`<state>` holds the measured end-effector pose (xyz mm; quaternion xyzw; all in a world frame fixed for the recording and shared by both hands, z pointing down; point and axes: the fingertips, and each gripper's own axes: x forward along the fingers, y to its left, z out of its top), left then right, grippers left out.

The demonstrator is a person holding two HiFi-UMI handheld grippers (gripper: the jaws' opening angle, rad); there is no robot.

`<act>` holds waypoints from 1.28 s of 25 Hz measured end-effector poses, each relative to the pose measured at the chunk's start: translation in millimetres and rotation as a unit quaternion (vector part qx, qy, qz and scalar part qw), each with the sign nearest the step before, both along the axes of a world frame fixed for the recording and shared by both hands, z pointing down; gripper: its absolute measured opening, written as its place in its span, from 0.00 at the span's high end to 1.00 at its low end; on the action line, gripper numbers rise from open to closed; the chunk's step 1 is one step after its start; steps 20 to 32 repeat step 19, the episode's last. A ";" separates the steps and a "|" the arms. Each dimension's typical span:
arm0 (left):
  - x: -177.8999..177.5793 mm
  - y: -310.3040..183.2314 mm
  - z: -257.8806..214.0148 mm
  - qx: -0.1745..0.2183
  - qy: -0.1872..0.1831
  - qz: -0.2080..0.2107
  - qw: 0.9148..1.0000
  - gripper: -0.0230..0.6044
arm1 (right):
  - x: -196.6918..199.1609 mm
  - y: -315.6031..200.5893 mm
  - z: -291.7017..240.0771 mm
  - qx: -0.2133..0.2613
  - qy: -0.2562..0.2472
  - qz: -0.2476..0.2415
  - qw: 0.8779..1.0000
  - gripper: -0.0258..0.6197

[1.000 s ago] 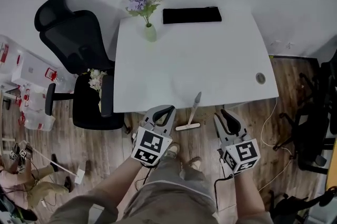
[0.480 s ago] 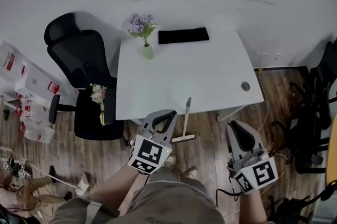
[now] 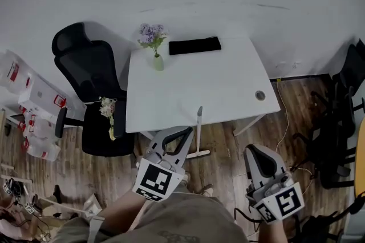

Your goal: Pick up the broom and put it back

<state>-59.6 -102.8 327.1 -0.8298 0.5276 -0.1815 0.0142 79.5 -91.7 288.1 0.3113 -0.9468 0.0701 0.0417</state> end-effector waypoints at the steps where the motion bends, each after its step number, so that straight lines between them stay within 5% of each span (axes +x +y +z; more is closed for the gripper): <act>1: 2.2 2.3 0.6 -0.003 0.004 0.000 1.000 0.94 | 0.8 2.8 -0.1 -0.002 0.000 -0.002 1.000 0.91; 6: 7.5 7.4 11.4 -0.025 0.030 -0.006 0.999 0.94 | 3.8 9.3 -0.3 -0.006 0.001 -0.008 1.000 0.91; 32: 7.1 4.5 1.9 -0.018 0.028 -0.009 0.999 0.94 | 8.1 1.3 5.1 -0.011 0.010 -0.005 1.000 0.91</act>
